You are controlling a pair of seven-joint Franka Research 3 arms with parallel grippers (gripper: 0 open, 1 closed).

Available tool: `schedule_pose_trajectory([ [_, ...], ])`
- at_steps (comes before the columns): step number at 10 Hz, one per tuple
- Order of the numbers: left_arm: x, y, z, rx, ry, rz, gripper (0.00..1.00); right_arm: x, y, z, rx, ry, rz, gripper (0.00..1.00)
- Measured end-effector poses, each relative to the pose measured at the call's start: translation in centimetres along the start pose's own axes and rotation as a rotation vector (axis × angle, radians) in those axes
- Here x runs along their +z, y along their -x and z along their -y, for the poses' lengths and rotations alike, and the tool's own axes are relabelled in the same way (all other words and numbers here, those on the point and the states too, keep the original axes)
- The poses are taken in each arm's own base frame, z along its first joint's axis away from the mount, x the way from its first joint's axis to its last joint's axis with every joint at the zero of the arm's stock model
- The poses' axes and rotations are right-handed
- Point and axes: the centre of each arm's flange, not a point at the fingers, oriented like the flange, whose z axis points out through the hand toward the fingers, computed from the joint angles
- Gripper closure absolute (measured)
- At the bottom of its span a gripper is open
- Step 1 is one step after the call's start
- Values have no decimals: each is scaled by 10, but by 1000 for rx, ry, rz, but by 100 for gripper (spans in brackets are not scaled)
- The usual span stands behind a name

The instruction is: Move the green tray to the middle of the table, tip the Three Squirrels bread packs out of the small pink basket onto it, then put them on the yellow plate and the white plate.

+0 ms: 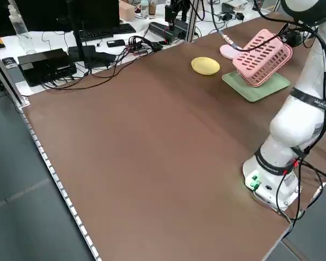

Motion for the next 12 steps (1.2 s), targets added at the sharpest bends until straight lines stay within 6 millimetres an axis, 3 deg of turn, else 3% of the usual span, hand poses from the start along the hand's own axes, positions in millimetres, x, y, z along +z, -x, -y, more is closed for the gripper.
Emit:
schedule_pose_trajectory([
  [7, 0, 0, -1, 2, 0, 0, 0, 14, 3, -3, 31, -101, -5, 92],
  [12, 0, 0, -1, 2, 0, 0, 0, 46, -6, 10, 29, -157, -23, 92],
])
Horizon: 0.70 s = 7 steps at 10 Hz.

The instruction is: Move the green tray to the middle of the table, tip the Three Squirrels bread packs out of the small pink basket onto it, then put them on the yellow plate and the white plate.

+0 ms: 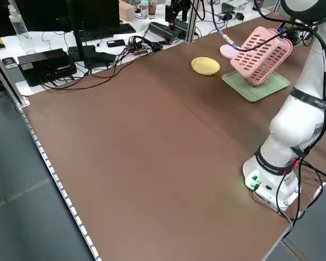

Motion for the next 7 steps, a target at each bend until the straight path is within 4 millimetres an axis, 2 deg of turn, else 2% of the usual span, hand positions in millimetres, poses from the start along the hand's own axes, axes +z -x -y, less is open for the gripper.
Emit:
schedule_pose_trajectory([
  [3, 0, 0, 0, 0, 0, 0, 0, 3, -1, -2, 7, -7, -5, 92],
  [7, 0, 0, 0, 0, 0, 0, 0, 29, -6, -3, 6, -51, -16, 92],
])
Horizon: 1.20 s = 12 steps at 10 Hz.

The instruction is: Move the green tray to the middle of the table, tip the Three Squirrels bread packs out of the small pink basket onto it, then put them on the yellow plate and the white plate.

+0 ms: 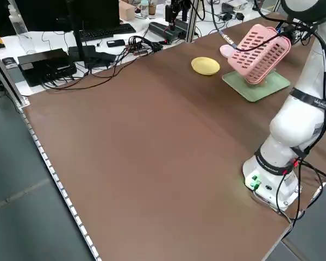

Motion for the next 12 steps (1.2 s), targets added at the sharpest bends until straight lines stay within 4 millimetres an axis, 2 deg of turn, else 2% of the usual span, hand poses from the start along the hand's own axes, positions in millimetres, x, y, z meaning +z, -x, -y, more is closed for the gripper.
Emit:
schedule_pose_trajectory([
  [3, 0, 0, 0, 0, 0, 0, 0, 6, -5, -1, 0, -33, -3, 92],
  [12, 0, 0, 0, 0, 0, 0, 0, 27, -3, -9, 12, -69, 2, 92],
])
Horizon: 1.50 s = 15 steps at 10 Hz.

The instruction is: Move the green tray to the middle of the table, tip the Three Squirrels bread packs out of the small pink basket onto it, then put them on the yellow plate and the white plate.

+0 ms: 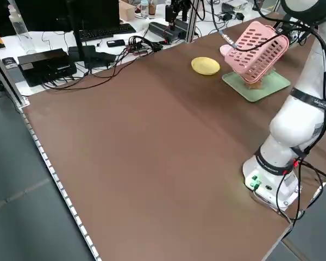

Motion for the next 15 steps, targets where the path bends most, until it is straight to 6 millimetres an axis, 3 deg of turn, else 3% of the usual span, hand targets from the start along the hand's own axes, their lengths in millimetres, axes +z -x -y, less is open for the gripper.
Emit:
schedule_pose_trajectory([
  [7, 0, 0, -1, 1, 0, 0, 0, 18, 1, -30, 32, 16, -24, 92],
  [15, 0, 0, -1, 0, 0, 0, 0, 41, 5, -32, 38, -7, -33, 92],
])
